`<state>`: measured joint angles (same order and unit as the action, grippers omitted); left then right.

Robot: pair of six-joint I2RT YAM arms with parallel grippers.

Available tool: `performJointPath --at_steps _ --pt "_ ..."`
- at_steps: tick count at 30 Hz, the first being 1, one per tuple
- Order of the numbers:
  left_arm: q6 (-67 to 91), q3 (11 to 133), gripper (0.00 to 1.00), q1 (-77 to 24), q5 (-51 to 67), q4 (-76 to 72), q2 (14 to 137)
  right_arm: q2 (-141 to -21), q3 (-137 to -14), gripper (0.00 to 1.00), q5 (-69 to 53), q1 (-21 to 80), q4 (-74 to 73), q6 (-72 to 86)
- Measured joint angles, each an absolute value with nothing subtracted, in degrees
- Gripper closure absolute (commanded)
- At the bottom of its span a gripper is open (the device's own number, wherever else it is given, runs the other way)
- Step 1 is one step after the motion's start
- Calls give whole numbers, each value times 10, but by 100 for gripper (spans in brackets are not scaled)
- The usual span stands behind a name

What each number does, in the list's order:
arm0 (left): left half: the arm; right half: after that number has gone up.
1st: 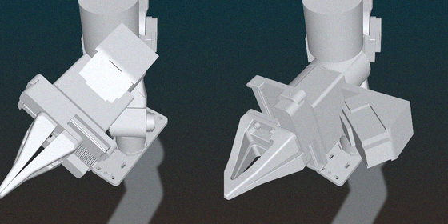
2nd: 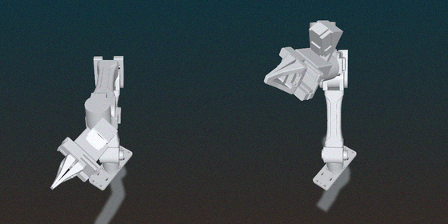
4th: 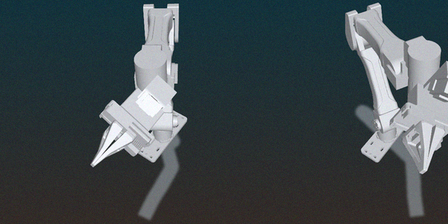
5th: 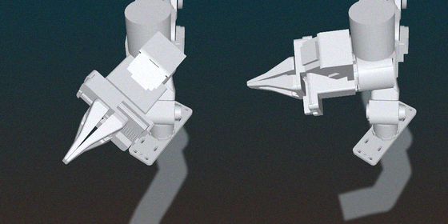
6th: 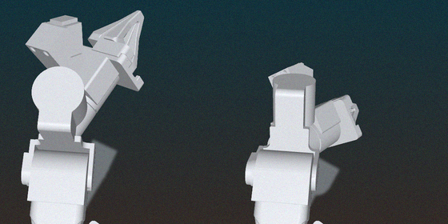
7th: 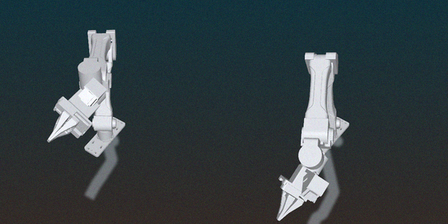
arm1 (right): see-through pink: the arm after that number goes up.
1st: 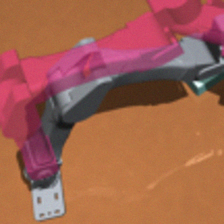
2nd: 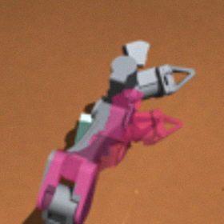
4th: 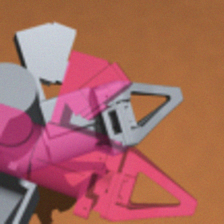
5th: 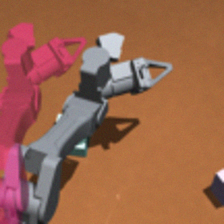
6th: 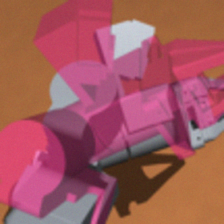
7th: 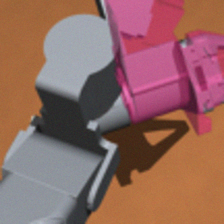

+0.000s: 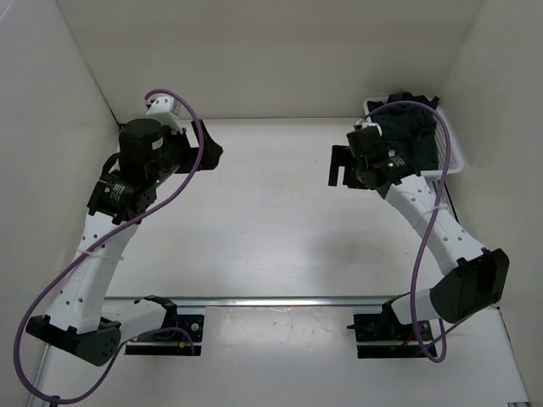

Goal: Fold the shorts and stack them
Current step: Grab the shorts from the pile

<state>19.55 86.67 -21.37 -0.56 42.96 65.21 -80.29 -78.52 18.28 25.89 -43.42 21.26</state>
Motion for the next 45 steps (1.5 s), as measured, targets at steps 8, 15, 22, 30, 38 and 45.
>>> performJointPath --at_steps 8,15,22,30,38,45 --pt "199 846 0 -193 14 430 649 -803 -789 0 229 236 -456 236" --pt "204 834 0 -185 51 428 658 -835 -866 57 236 120 -492 253" --pt "206 813 0 -185 64 432 686 -1019 -1106 51 219 3 -502 274" --pt "204 811 0 -185 39 434 705 -1286 -1363 3 177 -50 -525 295" --pt "199 825 0 -177 4 433 756 -1438 -1438 4 73 -100 -449 346" --pt "202 831 0 -173 -28 436 814 -1532 -1473 35 -1 -109 -357 401"
